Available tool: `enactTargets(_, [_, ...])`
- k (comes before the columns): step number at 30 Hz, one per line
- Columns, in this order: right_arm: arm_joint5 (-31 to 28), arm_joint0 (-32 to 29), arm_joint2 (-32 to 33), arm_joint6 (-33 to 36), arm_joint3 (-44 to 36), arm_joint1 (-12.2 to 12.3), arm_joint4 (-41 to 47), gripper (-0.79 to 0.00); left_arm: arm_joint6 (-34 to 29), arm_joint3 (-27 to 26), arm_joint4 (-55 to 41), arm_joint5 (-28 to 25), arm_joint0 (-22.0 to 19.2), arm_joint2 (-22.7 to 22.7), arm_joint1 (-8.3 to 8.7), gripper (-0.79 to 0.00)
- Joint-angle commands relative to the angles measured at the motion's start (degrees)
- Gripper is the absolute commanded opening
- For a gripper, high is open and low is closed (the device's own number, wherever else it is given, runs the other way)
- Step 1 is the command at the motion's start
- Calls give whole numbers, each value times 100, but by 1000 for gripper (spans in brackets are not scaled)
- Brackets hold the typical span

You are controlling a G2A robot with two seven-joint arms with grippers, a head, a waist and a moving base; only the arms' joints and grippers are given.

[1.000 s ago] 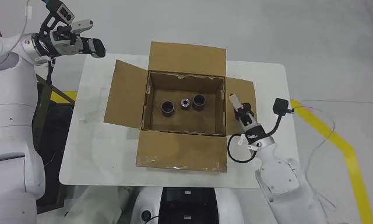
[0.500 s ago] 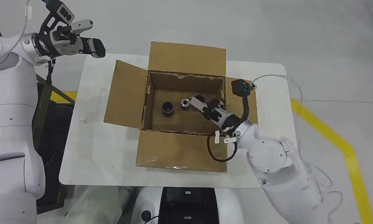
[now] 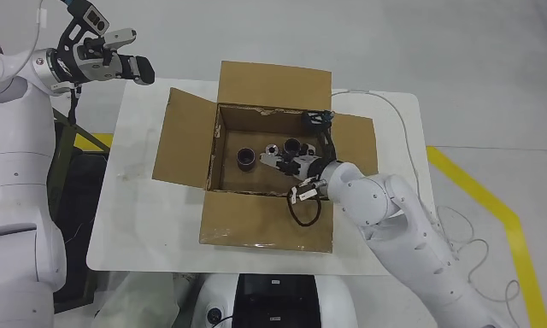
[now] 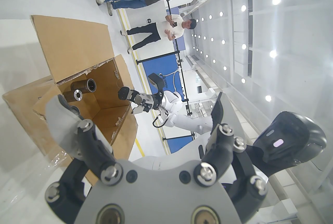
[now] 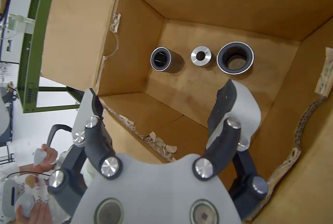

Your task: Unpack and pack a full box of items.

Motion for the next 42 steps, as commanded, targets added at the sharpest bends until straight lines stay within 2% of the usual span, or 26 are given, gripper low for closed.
enactTargets(1, [-3, -1, 2, -2, 1, 0, 6, 0, 0, 0, 0, 0, 0, 0, 0, 0])
enactTargets(13, [-3, -1, 2, -2, 1, 0, 6, 0, 0, 0, 0, 0, 0, 0, 0, 0])
enactTargets(16, [-98, -31, -30, -96, 81, 15, -301, 0, 0, 0, 0, 0, 0, 0, 0, 0])
enactTargets(21, [-284, 250, -209, -62, 240, 6, -1092, 0, 0, 0, 0, 0, 0, 0, 0, 0])
enactTargets(24, [-494, 506, -331, 144, 510, -27, -1244, 0, 0, 0, 0, 0, 0, 0, 0, 0])
enactTargets(28, [-847, 881, -517, 570, 1048, -97, -1152, 0, 0, 0, 0, 0, 0, 0, 0, 0])
enactTargets(31, [-892, 1142, -613, 784, 1362, -166, -1009, 0, 0, 0, 0, 0, 0, 0, 0, 0])
enactTargets(42, [-791, 1550, -979, 722, 2115, -363, -1253, 0, 0, 0, 0, 0, 0, 0, 0, 0])
